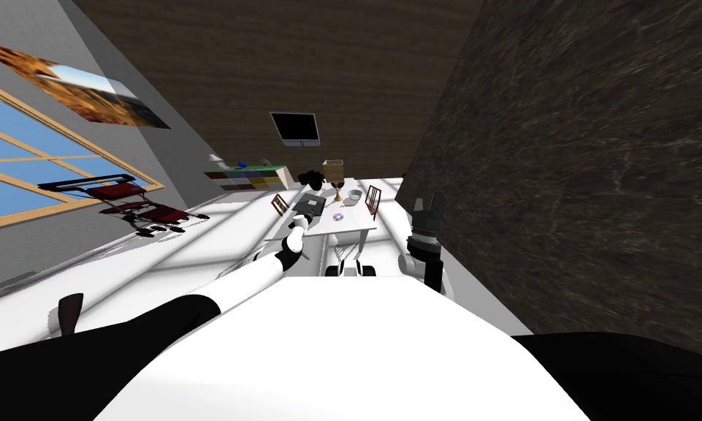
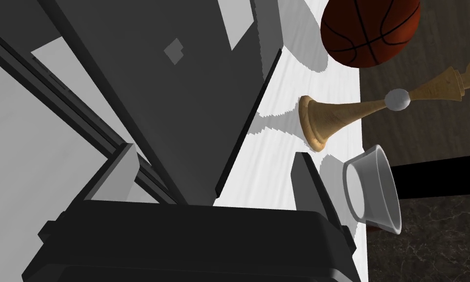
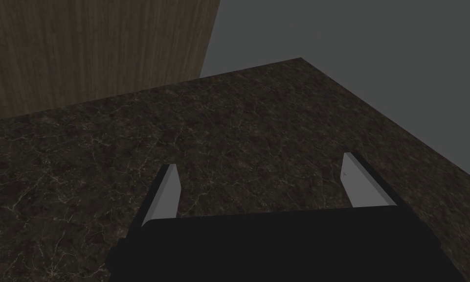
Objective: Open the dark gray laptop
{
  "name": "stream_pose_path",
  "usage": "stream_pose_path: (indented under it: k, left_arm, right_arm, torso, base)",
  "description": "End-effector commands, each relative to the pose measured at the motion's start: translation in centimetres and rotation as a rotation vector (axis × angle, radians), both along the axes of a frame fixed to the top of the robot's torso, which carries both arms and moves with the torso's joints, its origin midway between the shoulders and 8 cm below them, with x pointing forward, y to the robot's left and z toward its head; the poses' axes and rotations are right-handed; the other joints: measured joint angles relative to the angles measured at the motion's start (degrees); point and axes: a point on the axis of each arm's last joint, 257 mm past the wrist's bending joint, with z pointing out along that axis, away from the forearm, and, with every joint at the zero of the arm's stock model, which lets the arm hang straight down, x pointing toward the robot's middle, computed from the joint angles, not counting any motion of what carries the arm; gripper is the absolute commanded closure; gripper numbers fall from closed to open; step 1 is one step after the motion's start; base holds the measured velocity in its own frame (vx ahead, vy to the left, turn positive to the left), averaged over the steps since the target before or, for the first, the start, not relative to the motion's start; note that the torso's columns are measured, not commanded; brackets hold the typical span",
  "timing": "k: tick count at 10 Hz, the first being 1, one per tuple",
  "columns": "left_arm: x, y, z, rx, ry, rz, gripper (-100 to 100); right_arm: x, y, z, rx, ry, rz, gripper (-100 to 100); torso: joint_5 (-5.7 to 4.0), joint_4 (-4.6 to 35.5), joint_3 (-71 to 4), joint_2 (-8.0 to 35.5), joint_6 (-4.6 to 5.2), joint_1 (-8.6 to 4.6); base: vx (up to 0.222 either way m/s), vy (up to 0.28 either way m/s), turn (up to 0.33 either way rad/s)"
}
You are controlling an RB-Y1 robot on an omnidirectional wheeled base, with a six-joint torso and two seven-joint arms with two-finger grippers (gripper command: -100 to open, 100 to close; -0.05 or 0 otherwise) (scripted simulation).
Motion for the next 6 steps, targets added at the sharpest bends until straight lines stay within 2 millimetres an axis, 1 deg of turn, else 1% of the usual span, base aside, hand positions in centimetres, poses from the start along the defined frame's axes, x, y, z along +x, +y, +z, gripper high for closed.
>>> stream_pose_path:
  k: [1, 2, 3, 6]
  left_arm:
    - [1.09, -0.06, 1.24, -0.008, -0.004, 0.004, -100]
    - [0.64, 0.01, 0.61, -0.011, -0.001, 0.004, -100]
    - [0.64, 0.02, 0.58, -0.01, 0.0, 0.004, 0]
    - [0.61, 0.01, 0.52, -0.011, 0.001, 0.004, 0]
  right_arm:
    - [0.0, 0.0, 0.0, 0.0, 0.0, 0.0, 0]
    - [0.0, 0.0, 0.0, 0.0, 0.0, 0.0, 0]
    - [0.0, 0.0, 0.0, 0.0, 0.0, 0.0, 0]
    - [0.0, 0.0, 0.0, 0.0, 0.0, 0.0, 0]
  torso:
    - [0.01, 0.01, 0.04, 0.04, 0.01, -0.01]
    - [-0.01, 0.03, 0.04, 0.04, 0.0, -0.01]
    - [0.0, -0.01, -0.01, -0.04, 0.01, -0.01]
    - [0.05, -0.09, -0.08, -0.14, 0.01, 0.04]
  base:
    - [-0.037, 0.001, 0.011]
    - [-0.016, 0.002, 0.002]
    - [0.0, 0.0, 0.0]
    - [0.0, 0.0, 0.0]
